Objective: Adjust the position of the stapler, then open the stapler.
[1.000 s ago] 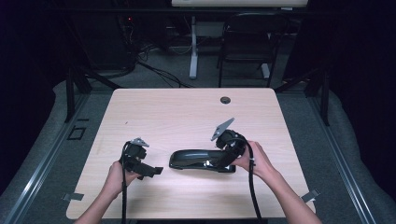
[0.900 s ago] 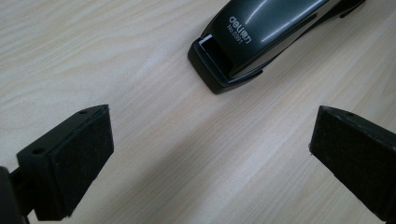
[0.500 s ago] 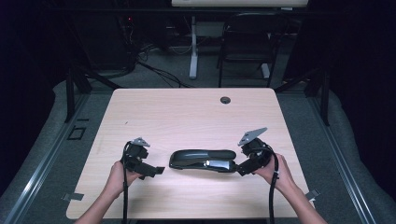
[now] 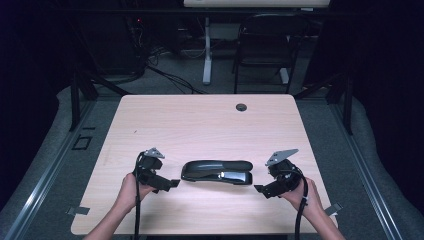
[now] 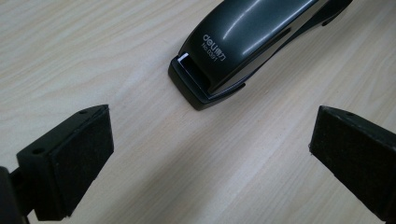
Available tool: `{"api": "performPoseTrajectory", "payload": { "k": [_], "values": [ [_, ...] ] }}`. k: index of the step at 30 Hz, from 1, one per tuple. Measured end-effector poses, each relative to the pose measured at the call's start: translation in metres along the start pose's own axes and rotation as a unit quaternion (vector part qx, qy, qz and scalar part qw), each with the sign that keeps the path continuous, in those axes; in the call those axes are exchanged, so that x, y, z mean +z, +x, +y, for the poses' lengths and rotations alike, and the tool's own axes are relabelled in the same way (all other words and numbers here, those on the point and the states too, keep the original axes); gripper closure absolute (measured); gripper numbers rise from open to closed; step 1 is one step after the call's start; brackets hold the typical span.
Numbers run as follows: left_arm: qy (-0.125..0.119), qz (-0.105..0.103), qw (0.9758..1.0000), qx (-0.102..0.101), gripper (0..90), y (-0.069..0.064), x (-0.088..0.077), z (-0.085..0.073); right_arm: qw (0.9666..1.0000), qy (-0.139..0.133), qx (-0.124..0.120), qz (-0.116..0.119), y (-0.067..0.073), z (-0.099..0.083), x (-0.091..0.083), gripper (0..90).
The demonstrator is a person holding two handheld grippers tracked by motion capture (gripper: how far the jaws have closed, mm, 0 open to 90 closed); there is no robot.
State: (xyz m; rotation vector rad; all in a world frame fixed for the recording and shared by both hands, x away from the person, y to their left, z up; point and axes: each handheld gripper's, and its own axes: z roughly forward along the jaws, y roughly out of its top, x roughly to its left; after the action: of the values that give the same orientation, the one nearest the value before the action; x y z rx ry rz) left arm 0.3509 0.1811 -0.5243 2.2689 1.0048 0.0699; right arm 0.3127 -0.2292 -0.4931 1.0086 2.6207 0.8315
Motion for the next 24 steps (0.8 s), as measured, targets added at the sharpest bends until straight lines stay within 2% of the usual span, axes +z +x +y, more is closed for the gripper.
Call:
{"api": "performPoseTrajectory", "payload": {
  "k": [4, 8, 15, 20, 23, 24],
  "values": [
    [-0.003, -0.001, 1.0000, -0.004, 0.0, 0.000, 0.001, 0.002, 1.0000, -0.002, 0.002, 0.003, -0.003, 0.000, 0.005, 15.0],
    [-0.013, 0.003, 0.9999, 0.003, 0.0, -0.004, -0.002, 0.002, 1.0000, -0.002, 0.003, 0.001, -0.003, 0.000, 0.008, 15.2],
    [-0.020, 0.004, 0.9998, 0.004, 0.0, -0.006, -0.008, 0.000, 1.0000, 0.009, 0.001, -0.002, 0.002, -0.002, 0.012, 15.6],
    [-0.027, 0.005, 0.9996, 0.004, 0.0, -0.005, -0.011, 0.000, 1.0000, 0.003, 0.006, -0.004, 0.001, -0.001, 0.015, 16.8],
    [-0.037, 0.003, 0.9993, 0.001, 0.0, -0.008, -0.012, 0.000, 0.9999, 0.001, 0.008, -0.014, 0.001, -0.003, 0.015, 17.7],
    [-0.040, 0.003, 0.9992, 0.002, 0.0, -0.009, -0.013, 0.000, 0.9997, -0.010, 0.015, -0.016, 0.001, -0.003, 0.016, 19.7]
  ]
}}
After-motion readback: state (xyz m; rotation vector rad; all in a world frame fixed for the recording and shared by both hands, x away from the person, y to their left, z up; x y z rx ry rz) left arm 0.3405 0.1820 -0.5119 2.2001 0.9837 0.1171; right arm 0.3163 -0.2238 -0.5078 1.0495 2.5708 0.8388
